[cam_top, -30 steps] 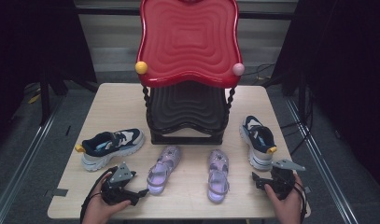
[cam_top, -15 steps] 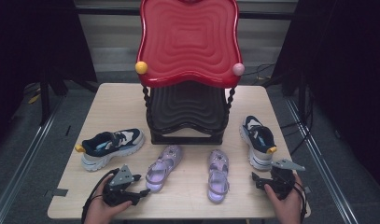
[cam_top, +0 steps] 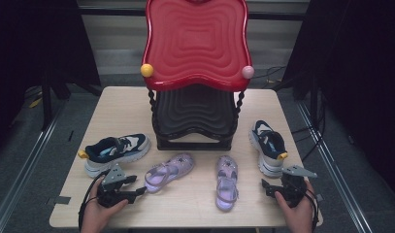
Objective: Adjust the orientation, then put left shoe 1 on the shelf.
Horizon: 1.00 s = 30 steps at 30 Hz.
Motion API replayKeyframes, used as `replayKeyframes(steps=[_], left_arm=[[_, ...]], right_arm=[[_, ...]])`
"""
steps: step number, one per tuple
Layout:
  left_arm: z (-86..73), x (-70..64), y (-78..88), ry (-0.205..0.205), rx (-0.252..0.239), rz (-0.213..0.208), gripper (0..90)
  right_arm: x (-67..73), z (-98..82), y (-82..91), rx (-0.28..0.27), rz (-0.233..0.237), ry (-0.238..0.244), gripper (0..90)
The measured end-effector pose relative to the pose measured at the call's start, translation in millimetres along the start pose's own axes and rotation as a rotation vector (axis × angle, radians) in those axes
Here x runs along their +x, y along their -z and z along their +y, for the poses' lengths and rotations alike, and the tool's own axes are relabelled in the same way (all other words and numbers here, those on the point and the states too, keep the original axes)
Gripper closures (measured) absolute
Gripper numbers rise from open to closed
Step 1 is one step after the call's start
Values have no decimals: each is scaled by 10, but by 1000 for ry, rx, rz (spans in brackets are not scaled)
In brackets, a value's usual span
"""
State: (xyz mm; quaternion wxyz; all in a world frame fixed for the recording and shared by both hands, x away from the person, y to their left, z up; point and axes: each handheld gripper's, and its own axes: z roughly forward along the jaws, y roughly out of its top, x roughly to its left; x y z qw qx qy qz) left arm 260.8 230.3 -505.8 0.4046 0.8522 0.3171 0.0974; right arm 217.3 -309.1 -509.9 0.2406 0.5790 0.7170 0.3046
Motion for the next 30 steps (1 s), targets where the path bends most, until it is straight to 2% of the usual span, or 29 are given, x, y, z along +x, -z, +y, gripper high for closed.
replayKeyframes(steps=[2,6,7,10,13,15,18,23,27,30], left_arm=[[1,-25,-6,-10,9,0,288],[16,-58,-33,-33,22,9,228],[29,-65,-45,-50,28,24,217],[59,-103,-95,-61,42,42,175],[94,-119,-144,-48,46,44,149],[117,-117,-168,-59,51,42,134],[137,-129,-198,-53,54,48,112],[135,-153,-197,-47,56,50,115],[142,-177,-204,-59,57,50,114],[182,-196,-264,-50,57,45,100]], right_arm=[[0,1,-1,0,1,0,129],[1,1,-1,0,0,0,128],[1,1,-1,0,0,-1,129],[1,1,-1,0,0,-1,129],[0,1,-2,-1,1,1,129],[3,2,0,3,0,-4,129],[1,6,-8,0,0,0,127],[1,11,-15,0,0,0,120],[-1,11,-16,-1,0,2,120],[1,11,-15,0,0,0,120]])
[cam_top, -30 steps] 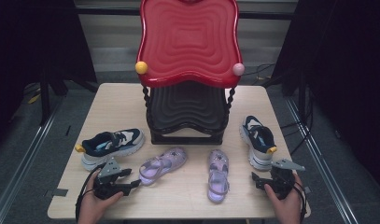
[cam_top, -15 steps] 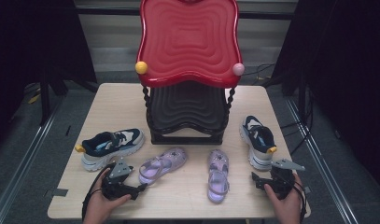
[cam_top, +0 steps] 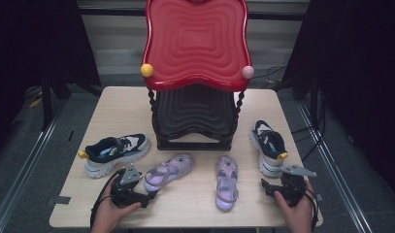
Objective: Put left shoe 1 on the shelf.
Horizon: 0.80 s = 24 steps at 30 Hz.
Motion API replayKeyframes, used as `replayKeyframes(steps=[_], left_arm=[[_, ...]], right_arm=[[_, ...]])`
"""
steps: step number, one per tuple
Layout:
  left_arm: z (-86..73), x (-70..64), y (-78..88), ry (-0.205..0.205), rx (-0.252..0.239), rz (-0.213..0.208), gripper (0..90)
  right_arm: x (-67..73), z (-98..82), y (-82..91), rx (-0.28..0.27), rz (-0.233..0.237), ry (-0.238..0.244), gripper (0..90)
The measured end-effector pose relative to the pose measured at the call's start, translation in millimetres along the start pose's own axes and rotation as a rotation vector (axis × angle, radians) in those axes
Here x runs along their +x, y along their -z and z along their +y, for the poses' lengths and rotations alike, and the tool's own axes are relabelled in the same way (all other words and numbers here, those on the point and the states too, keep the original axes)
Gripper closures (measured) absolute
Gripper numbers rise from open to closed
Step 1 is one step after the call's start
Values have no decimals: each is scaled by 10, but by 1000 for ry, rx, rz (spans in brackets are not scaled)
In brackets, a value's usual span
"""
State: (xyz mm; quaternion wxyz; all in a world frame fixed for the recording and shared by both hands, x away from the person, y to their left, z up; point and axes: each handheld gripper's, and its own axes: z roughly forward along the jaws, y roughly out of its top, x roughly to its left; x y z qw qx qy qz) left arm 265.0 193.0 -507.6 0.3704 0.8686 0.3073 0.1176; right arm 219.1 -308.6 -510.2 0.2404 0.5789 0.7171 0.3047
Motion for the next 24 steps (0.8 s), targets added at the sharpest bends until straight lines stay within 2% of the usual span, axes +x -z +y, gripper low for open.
replayKeyframes(steps=[2,5,9,11,13,15,19,21,24], left_arm=[[33,-10,-32,-6,4,3,93],[67,-28,-77,5,-2,0,91],[119,-34,-122,18,-1,16,93],[143,-30,-143,34,-23,-4,150],[168,-34,-165,21,-18,-6,149],[186,-34,-180,19,-20,-26,150],[227,-62,-229,19,-16,-17,145],[244,-61,-251,31,-19,-9,149],[278,-81,-290,3,-13,7,161]], right_arm=[[0,0,0,0,0,0,120],[0,0,0,0,0,0,120],[0,3,-2,1,0,0,117],[1,3,-3,0,-1,-2,117],[1,3,-3,1,0,-1,117],[1,3,-3,0,-1,-1,117],[1,4,-3,1,-1,-1,117],[1,4,-4,1,-1,-2,117],[0,4,-4,0,-1,-1,116]])
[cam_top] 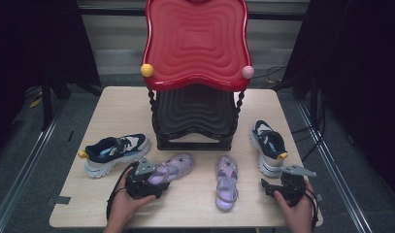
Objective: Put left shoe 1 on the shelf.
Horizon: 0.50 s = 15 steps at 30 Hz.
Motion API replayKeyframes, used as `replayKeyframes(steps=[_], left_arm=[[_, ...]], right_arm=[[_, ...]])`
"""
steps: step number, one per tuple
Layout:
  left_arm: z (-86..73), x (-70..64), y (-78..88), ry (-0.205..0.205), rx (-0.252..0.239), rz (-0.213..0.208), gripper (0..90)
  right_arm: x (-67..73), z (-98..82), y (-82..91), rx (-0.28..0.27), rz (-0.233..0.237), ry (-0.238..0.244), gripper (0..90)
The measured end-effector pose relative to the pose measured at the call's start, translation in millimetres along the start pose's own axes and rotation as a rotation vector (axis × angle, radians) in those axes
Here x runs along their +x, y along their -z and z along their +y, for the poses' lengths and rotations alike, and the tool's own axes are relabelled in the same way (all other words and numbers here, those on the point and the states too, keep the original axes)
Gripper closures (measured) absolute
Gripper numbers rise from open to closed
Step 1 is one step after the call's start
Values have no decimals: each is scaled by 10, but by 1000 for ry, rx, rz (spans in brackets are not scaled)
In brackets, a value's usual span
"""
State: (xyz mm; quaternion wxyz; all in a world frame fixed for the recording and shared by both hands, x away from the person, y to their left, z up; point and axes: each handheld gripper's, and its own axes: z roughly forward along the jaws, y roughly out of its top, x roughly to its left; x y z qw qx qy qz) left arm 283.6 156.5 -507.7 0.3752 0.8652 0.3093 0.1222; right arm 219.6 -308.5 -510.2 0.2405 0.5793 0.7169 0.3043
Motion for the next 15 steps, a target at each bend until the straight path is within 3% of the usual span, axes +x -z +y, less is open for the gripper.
replayKeyframes(steps=[3,7,15], left_arm=[[10,-5,-6,11,-7,10,195],[2,-17,5,-6,-21,-7,295],[-8,-21,19,0,-31,-1,361]], right_arm=[[0,0,0,0,0,0,116],[1,0,0,0,0,-1,116],[1,0,0,0,0,-1,116]])
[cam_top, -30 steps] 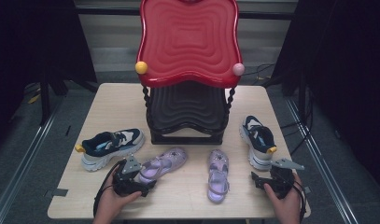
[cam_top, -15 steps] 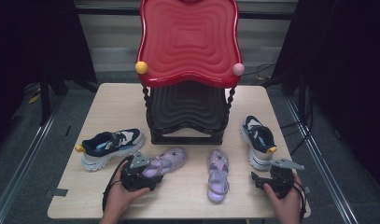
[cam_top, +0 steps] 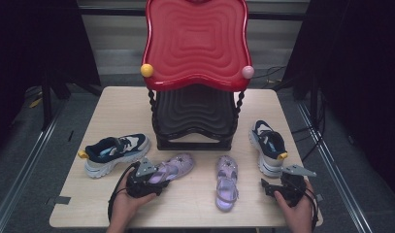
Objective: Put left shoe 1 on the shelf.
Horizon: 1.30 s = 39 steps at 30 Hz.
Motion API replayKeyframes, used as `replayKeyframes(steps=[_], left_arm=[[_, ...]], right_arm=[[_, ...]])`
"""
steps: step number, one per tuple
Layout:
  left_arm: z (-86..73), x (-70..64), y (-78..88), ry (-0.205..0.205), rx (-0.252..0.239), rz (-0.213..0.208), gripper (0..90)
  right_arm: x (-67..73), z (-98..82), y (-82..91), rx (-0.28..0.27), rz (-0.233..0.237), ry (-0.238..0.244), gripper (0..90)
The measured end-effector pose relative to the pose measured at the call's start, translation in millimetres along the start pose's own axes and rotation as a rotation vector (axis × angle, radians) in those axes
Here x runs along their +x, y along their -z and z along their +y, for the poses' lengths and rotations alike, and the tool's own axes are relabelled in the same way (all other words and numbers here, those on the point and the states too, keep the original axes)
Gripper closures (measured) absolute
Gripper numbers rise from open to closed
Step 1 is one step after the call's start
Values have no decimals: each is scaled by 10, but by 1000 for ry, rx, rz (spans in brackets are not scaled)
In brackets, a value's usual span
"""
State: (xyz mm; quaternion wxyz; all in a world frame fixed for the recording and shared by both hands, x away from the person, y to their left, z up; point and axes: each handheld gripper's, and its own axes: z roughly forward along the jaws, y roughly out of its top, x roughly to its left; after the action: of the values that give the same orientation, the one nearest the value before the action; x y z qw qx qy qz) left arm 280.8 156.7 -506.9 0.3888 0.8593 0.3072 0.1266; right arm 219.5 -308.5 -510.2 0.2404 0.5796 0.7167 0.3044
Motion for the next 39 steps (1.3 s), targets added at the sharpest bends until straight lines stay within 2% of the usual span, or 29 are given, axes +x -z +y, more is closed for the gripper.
replayKeyframes(steps=[5,8,10,21,23,24,31,35,39], left_arm=[[7,-23,3,12,2,8,369],[25,-38,13,-2,7,17,372],[26,-39,28,6,13,23,372],[101,-98,155,18,-27,17,373],[128,-111,186,26,-35,11,373],[145,-115,205,19,-37,17,374],[272,-149,307,38,-61,39,374],[376,-168,367,36,-63,52,374],[483,-168,431,49,-85,56,374]], right_arm=[[0,0,0,0,0,0,117],[0,1,0,0,0,1,116],[-1,0,0,0,0,1,117],[0,0,0,0,0,0,117],[-1,1,0,0,0,1,116],[0,0,0,0,0,0,116],[-1,1,0,1,1,1,114],[0,1,0,1,2,0,113],[0,1,0,1,2,0,114]])
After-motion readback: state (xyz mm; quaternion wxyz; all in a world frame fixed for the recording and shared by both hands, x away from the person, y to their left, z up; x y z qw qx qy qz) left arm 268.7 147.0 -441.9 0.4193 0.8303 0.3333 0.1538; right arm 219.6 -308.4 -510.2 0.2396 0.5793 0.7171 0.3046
